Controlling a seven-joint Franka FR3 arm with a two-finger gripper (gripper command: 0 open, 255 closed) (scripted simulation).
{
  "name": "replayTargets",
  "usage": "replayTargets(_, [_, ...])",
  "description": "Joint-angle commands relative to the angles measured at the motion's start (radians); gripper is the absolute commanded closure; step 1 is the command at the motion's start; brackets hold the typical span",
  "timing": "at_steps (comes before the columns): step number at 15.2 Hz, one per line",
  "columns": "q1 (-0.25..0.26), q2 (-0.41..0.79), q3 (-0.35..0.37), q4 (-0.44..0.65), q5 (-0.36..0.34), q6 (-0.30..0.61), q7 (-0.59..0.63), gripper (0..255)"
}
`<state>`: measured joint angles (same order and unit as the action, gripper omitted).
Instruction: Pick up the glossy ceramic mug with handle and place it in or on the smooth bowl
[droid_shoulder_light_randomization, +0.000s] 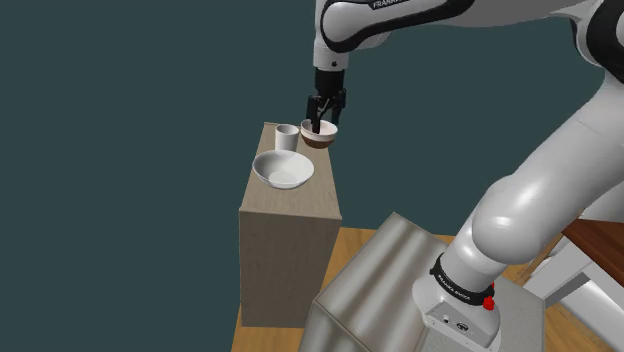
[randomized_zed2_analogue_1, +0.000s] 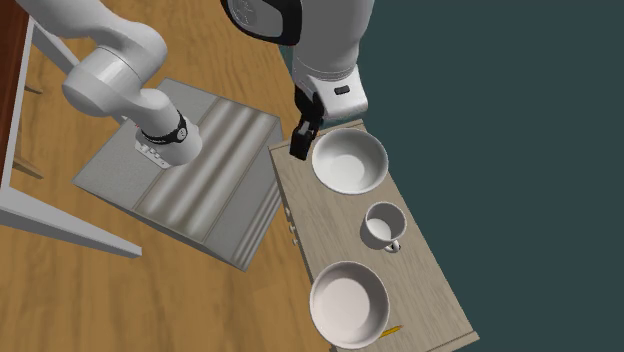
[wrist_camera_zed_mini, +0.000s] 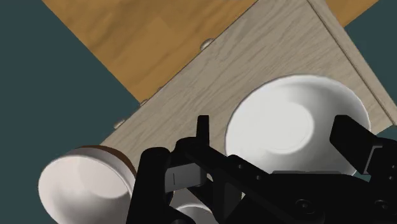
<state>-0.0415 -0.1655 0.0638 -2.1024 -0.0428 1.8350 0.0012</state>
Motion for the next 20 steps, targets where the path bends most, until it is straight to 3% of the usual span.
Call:
replayTargets(1, [-0.002,0.084,0.001,0.067,-0.006,0.019,0.009,0])
replayTargets(9, [-0.006,0.393,-0.007,0.340,-0.028,0.063,0.031,0])
replayTargets(16, [-0.004,0.690,-0.018,0.682,-0.040,0.025,0.041,0])
replayTargets(20, [-0.005,0.697,-0.019,0.651,-0.041,0.062,0.042,0])
